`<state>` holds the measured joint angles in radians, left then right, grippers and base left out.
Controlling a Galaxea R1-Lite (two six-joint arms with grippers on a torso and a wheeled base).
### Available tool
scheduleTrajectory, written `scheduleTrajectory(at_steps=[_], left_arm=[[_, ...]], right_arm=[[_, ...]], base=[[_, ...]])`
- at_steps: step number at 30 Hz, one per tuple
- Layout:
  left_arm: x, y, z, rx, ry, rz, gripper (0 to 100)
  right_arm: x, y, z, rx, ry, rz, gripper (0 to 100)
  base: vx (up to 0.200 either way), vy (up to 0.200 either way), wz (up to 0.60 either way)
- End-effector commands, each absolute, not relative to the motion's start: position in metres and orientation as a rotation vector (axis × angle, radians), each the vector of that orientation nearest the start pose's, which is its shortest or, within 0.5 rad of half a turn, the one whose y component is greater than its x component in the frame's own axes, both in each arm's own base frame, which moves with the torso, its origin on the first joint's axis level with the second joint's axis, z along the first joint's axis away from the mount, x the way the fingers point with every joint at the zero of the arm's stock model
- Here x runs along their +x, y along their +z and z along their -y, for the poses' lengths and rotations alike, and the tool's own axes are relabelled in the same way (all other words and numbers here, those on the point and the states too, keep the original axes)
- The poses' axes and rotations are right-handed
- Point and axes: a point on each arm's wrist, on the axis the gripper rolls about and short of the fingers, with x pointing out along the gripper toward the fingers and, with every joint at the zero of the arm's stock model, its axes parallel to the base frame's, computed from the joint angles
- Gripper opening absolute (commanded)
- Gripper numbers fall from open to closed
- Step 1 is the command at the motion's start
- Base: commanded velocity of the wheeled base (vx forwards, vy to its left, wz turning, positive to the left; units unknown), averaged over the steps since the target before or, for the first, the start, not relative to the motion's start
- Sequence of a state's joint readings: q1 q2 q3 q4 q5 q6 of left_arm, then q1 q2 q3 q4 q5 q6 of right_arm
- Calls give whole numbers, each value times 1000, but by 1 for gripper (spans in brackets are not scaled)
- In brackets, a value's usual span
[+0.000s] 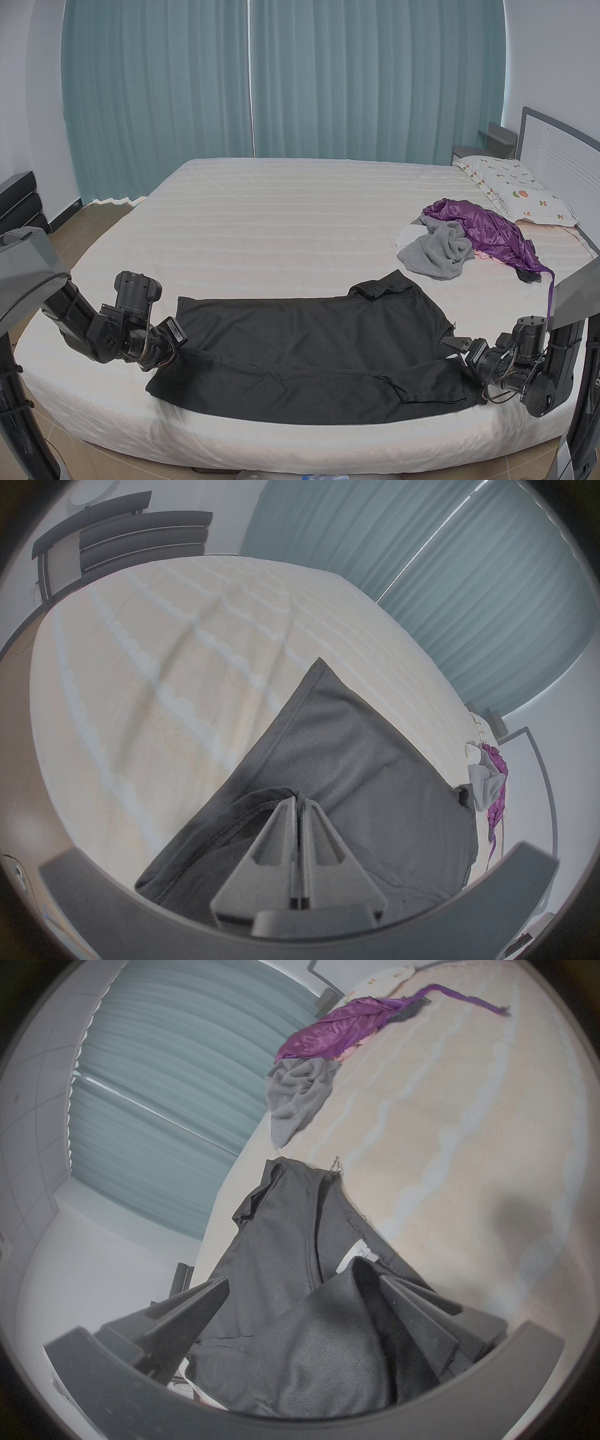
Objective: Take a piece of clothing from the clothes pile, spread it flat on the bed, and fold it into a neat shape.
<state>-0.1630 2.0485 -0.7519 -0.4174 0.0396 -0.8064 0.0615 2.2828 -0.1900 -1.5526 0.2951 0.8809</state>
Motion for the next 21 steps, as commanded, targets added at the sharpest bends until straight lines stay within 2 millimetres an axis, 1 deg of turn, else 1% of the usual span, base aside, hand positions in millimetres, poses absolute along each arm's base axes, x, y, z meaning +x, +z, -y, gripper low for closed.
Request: scheduleTrajectory(at_steps=[1, 4, 6, 11, 14, 16, 21], left_arm=[[308, 54, 50, -672, 228, -838, 0], [306, 53, 49, -673, 229, -841, 0], [306, 54, 49, -676, 229, -840, 0], [305, 57, 49, -680, 226, -830, 0], [304, 58, 49, -685, 220, -836, 0], [304, 57, 49, -683, 218, -839, 0], [303, 56, 49, -684, 218, -841, 0]], right_arm=[[266, -13, -30, 879, 120, -635, 100], [276, -11, -35, 854, 153, -610, 100], [283, -15, -37, 825, 168, -606, 100], [293, -21, -41, 799, 187, -608, 100], [292, -25, -36, 802, 168, -606, 100], [290, -22, -33, 803, 164, -602, 100], [286, -27, -30, 806, 152, -622, 100]], base=[[0, 0, 0], [0, 0, 0], [0, 0, 0], [0, 0, 0], [0, 0, 0], [0, 0, 0], [0, 0, 0]])
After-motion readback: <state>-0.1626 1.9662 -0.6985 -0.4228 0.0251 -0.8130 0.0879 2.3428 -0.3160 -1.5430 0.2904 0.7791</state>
